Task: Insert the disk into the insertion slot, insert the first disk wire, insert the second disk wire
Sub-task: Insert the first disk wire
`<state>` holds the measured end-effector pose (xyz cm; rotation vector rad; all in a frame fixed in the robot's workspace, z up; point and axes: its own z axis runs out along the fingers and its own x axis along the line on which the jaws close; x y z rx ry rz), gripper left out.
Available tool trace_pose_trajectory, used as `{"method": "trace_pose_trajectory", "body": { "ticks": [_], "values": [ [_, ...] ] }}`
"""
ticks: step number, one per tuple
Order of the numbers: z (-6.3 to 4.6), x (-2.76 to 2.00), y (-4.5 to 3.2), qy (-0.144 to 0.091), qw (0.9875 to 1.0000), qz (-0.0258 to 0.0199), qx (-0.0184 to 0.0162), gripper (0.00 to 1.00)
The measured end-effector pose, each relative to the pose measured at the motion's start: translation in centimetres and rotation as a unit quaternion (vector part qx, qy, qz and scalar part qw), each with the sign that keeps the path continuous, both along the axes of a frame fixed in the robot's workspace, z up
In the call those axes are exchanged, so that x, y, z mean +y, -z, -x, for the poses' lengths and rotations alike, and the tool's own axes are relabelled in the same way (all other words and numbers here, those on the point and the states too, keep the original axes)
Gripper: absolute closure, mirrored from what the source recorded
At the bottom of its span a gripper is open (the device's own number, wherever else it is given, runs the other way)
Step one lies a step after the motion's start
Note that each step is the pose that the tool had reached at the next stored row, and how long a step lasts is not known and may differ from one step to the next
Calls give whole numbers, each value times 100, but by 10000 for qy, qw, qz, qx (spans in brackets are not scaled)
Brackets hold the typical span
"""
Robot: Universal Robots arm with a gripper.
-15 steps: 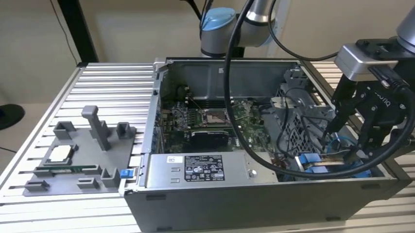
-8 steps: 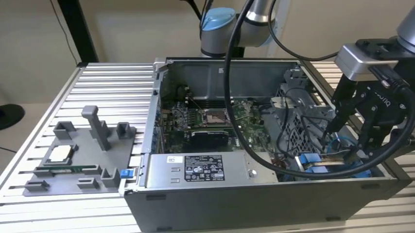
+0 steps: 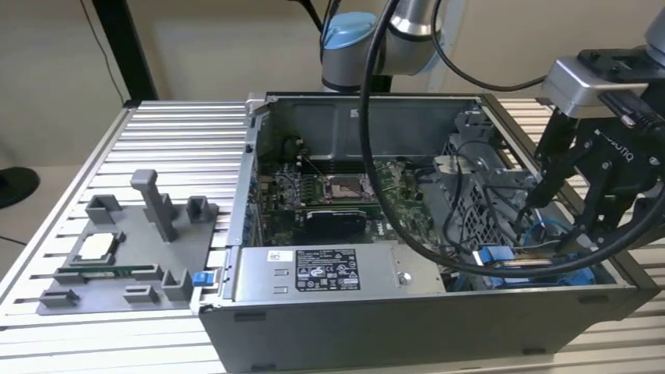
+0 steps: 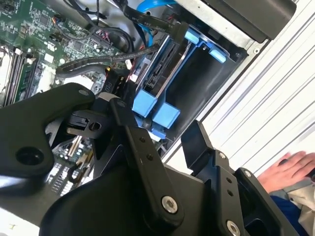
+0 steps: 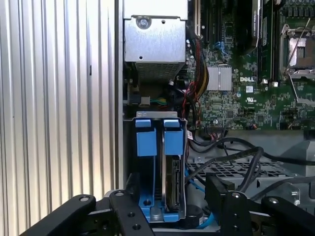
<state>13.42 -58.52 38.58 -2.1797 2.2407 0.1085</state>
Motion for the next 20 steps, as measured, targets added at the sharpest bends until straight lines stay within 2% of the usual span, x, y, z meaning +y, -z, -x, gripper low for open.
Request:
{"method": "trace_pose_trajectory", "body": {
  "ticks": [6,9,10,11,13,16,20],
  "values": [
    [-2,1,-156,-1,10000,0,0,0],
    [3,14,-159,0,10000,1,-17,0],
    [9,30,-158,0,10000,-1,-30,0],
    [23,71,-158,-1,10000,0,-64,0],
    [39,111,-156,0,10000,1,-98,0],
    [72,177,-140,0,9999,0,-168,0],
    [97,243,-104,0,9997,2,-255,0]
  ]
}}
